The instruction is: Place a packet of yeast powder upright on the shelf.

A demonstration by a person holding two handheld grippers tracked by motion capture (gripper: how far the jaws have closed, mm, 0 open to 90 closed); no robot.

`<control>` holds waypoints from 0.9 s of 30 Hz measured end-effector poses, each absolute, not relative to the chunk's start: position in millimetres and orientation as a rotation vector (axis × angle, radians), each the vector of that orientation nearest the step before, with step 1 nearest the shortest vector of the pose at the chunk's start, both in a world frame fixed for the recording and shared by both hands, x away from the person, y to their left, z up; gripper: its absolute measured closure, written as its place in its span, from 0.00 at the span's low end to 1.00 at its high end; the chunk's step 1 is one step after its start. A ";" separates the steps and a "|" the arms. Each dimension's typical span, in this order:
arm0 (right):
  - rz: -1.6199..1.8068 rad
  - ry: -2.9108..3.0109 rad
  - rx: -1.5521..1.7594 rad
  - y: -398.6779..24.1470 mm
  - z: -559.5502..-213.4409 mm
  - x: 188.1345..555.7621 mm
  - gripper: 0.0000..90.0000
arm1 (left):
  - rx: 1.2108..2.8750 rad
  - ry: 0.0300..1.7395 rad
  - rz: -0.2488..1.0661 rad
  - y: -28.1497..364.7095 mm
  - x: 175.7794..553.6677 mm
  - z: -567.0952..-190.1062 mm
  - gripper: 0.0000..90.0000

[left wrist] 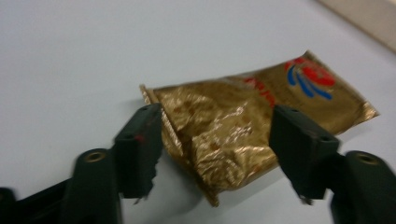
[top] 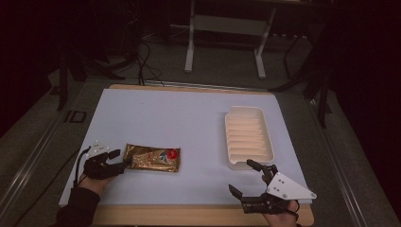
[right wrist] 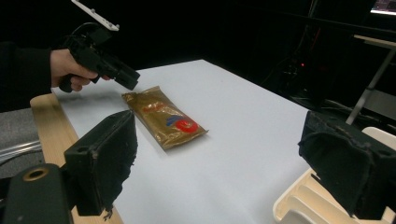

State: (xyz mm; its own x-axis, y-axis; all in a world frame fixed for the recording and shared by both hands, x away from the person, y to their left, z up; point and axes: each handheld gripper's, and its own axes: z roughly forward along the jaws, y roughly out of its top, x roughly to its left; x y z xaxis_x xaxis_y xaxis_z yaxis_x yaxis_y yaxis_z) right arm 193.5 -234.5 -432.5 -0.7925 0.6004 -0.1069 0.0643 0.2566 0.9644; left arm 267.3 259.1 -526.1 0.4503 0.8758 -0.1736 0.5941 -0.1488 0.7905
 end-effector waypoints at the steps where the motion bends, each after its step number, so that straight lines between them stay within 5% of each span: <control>1: 1.561 2.078 0.600 -234.4 -432.5 193.4 0.13 | 1.856 1.260 0.409 259.5 268.0 -527.8 0.43; 18: 1.554 2.106 0.606 -233.7 -434.8 194.6 0.13 | 1.905 1.358 0.316 253.8 276.6 -548.2 0.45; 21: 1.554 2.109 0.604 -233.3 -434.8 194.4 0.13 | 1.899 1.372 0.325 253.0 275.6 -548.3 0.49; 27: 1.552 2.115 0.604 -232.8 -435.1 194.7 0.13 | 1.932 1.358 0.358 244.8 270.3 -548.2 0.72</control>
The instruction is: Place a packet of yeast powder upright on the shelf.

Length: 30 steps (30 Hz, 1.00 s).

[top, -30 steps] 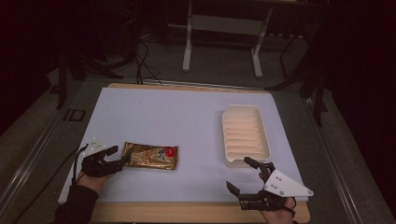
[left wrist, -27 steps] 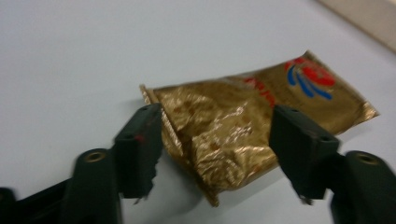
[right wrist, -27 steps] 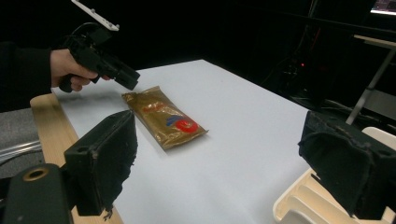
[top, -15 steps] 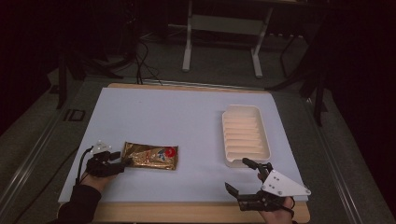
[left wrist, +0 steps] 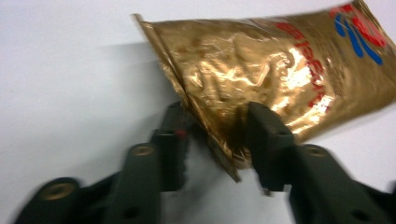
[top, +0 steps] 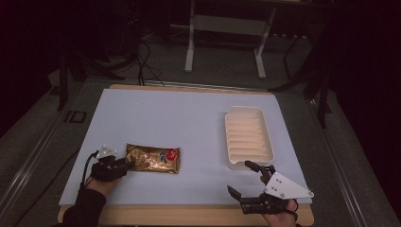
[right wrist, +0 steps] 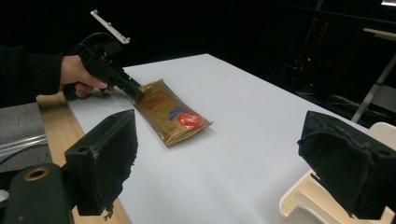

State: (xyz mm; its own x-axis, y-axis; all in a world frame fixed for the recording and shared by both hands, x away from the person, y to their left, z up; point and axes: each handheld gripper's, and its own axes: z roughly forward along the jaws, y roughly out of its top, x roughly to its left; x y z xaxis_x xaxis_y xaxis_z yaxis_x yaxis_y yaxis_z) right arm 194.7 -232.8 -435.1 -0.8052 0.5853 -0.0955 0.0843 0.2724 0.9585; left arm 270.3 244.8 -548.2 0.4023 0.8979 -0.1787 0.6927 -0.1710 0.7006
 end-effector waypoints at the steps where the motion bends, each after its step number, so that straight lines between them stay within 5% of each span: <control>1: 1.552 2.118 0.605 -232.8 -435.2 194.9 0.13 | 1.936 1.355 0.354 243.8 270.4 -548.0 0.74; 11: 1.541 2.117 0.614 -233.6 -435.5 196.1 0.15 | 1.930 1.393 0.369 238.0 271.2 -547.5 0.98; 30: 1.555 2.117 0.623 -242.2 -433.6 198.8 0.13 | 1.887 1.279 0.461 231.4 263.9 -506.4 1.00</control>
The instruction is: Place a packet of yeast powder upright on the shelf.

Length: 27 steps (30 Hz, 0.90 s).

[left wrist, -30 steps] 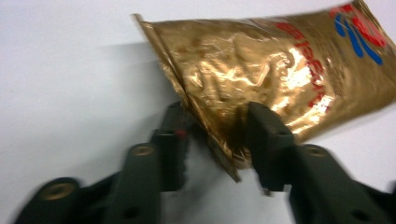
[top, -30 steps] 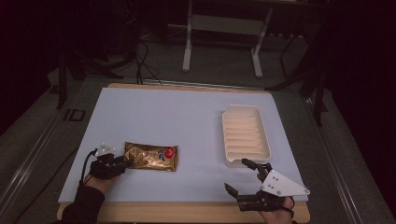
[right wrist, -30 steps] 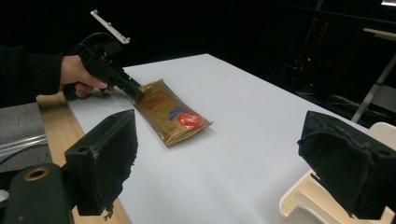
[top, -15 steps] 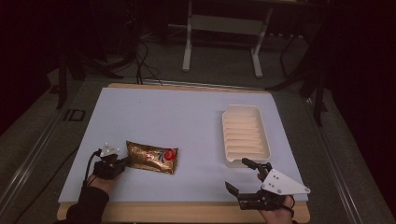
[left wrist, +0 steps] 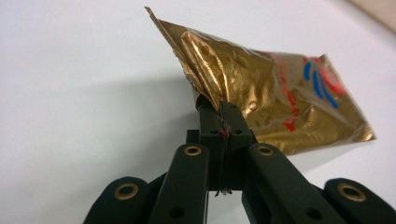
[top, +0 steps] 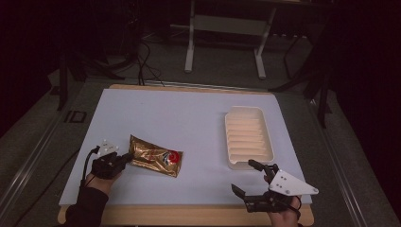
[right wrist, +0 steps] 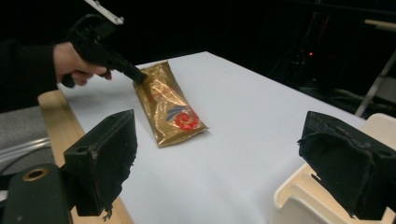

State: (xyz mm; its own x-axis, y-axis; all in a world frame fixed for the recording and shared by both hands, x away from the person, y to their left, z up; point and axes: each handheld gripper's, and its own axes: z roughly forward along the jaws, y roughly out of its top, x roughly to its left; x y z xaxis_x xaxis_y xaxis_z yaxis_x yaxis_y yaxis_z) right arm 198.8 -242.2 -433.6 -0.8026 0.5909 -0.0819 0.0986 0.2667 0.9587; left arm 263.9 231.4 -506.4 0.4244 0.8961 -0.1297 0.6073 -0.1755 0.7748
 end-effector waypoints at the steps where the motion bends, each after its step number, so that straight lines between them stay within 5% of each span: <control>1: 1.547 2.114 0.601 -242.0 -433.6 199.1 0.15 | 1.891 1.267 0.468 230.8 263.0 -503.3 1.00; 27: 1.503 2.133 0.621 -240.1 -425.6 198.7 0.16 | 1.986 0.934 0.619 196.9 253.4 -446.8 1.00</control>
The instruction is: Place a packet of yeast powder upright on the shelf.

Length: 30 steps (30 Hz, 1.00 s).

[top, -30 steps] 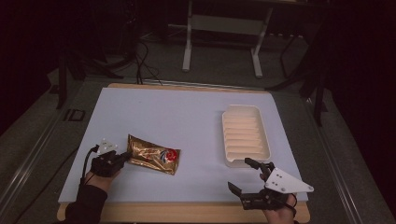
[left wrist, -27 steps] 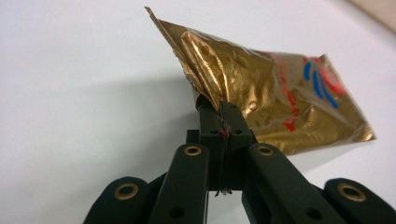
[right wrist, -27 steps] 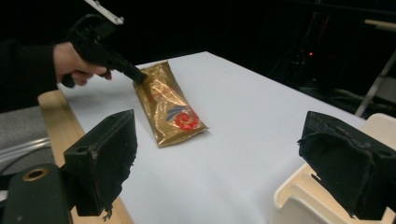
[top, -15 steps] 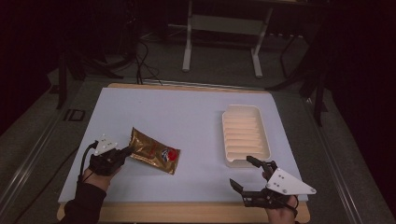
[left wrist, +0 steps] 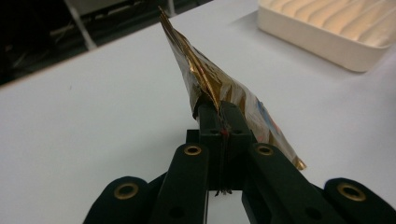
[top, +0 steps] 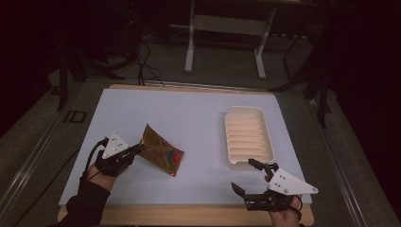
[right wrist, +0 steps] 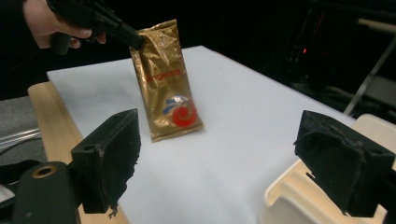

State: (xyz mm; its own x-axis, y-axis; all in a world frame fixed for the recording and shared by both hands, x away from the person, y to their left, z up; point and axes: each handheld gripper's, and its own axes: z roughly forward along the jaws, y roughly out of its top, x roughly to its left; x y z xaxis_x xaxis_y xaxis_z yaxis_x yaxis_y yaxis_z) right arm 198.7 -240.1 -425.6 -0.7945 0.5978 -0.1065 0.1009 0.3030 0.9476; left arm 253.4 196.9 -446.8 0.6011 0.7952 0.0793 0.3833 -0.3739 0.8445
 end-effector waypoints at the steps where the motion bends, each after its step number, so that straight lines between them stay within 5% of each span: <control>1: 1.500 2.117 0.613 -240.9 -425.0 198.8 0.16 | 1.986 0.934 0.619 196.9 253.4 -446.8 1.00; 18: 1.482 2.267 0.420 -235.6 -390.3 221.7 0.15 | 2.120 0.523 0.562 169.6 250.5 -406.6 1.00; 30: 1.349 2.618 0.178 -192.8 -372.4 258.1 0.17 | 2.107 0.337 0.525 149.3 244.3 -389.9 1.00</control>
State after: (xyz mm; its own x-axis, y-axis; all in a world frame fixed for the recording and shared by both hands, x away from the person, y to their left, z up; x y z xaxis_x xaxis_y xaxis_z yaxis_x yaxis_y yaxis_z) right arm 258.1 -192.8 -372.4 -0.9746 0.1926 -0.1141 0.0190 0.5788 0.8152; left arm 244.3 149.3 -389.9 0.8723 0.4266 0.2390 0.0396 -0.5488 0.8350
